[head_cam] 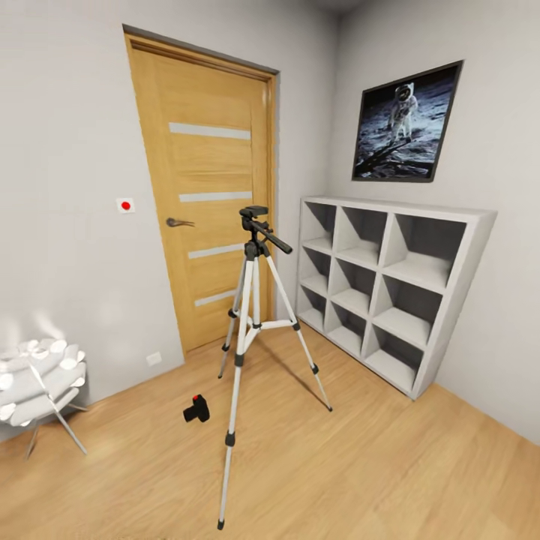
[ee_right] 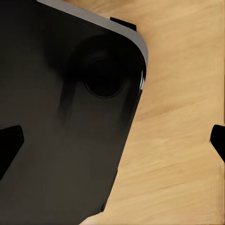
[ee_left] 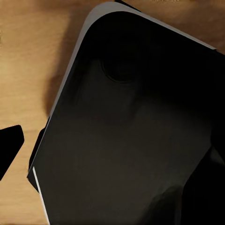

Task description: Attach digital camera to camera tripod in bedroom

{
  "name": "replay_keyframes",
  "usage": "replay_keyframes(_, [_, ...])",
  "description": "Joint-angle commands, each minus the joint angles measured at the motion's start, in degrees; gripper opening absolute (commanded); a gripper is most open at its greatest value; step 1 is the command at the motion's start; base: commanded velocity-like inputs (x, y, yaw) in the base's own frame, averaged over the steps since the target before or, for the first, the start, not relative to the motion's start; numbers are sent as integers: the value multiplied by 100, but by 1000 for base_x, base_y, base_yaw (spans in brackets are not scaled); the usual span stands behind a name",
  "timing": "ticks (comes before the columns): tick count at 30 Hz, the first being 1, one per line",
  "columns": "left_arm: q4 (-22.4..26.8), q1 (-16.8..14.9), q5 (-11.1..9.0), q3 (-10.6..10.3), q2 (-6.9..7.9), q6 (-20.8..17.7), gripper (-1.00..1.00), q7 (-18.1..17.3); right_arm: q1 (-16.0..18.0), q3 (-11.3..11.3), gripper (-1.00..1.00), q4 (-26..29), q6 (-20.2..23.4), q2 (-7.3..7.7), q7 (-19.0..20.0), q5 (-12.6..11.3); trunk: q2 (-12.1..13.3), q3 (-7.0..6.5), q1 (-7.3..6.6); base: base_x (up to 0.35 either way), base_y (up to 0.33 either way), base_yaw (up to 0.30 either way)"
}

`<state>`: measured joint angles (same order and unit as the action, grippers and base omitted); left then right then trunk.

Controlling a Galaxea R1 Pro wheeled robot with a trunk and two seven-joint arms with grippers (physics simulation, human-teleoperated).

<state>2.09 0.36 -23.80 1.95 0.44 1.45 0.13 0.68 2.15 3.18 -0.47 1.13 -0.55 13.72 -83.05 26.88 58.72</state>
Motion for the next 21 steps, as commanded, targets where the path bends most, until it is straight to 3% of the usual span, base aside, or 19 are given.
replay_keyframes(1, [11,3,-11,17,-1,4,100,0,3,19,100,-1,-5,1,-6,20,-3,4,1,71,0,279])
replay_keyframes(21, [11,5,-9,16,0,4,100,-4,3,14,100,-1,-6,1,-6,8,-3,4,1,116,0,279])
